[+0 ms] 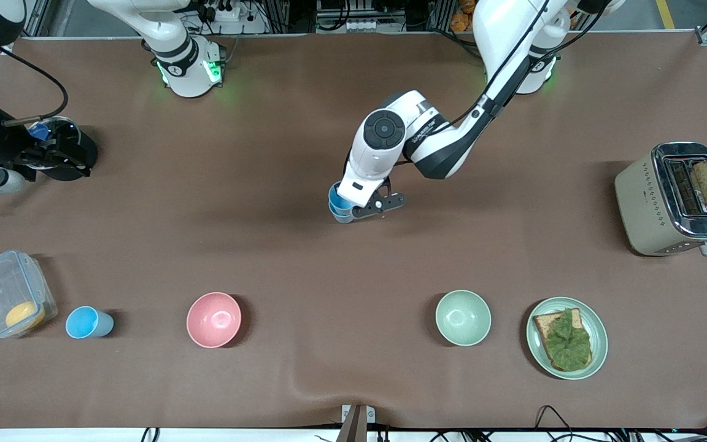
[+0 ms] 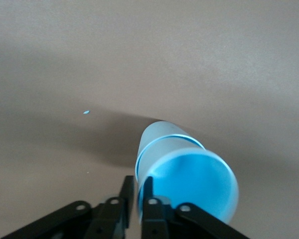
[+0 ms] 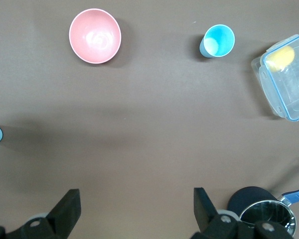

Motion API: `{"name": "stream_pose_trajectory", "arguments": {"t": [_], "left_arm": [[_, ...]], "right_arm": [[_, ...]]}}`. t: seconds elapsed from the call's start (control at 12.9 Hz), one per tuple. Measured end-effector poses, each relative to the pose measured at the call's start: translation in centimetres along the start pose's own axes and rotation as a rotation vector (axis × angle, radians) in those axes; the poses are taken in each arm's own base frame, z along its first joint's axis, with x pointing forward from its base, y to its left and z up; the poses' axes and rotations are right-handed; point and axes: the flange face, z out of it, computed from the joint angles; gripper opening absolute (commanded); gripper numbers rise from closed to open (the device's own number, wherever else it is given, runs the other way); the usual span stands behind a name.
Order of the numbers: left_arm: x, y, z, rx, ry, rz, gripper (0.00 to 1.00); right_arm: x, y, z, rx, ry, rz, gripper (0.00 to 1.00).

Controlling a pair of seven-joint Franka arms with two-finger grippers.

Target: Stack blue cups with both arms

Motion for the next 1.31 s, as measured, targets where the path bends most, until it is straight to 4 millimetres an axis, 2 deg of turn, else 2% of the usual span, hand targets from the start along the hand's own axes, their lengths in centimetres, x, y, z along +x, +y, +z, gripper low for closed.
{"name": "stream_pose_trajectory", "arguments": {"t": [0.15, 0.23, 0.31, 0.46, 0.62, 0.77, 0.93, 1.08, 1.31], "left_arm": [[0.2, 0.3, -0.1, -0.007, 0.048, 0.037, 1.0], [0.6, 0.5, -0.9, -0.01, 0.084, 0.055, 1.0], [1.4, 0.6, -2.2, -0.021, 0.116, 0.057, 1.0], [4.3, -0.4, -7.5, -0.042, 0.181, 0.023, 1.0], [7.3, -3.5, -14.4, 0.004, 0.238, 0.009, 1.0], [10.2, -8.4, -22.1, 0.057, 0.284, 0.044, 1.0], [12.4, -13.5, -28.1, 0.1, 0.315, 0.064, 1.0], [13.9, -17.8, -31.7, 0.114, 0.296, 0.079, 1.0], [15.5, -22.6, -34.7, 0.114, 0.256, 0.159, 1.0]], "right_arm": [[0.0, 0.6, -0.9, -0.01, 0.018, 0.01, 1.0], [0.0, 1.3, -1.3, -0.01, 0.026, 0.019, 1.0], [-0.1, 2.0, -1.4, -0.01, 0.028, 0.017, 1.0], [0.0, 2.7, -1.4, -0.01, 0.026, 0.003, 1.0], [0.1, 2.5, -1.2, -0.01, 0.023, -0.004, 1.0], [0.1, 2.4, -1.1, -0.01, 0.022, -0.006, 1.0], [0.1, 2.4, -1.1, -0.009, 0.022, -0.009, 1.0], [0.1, 2.3, -1.1, -0.009, 0.022, -0.01, 1.0], [0.2, 2.4, -1.0, -0.009, 0.019, -0.01, 1.0]]}}
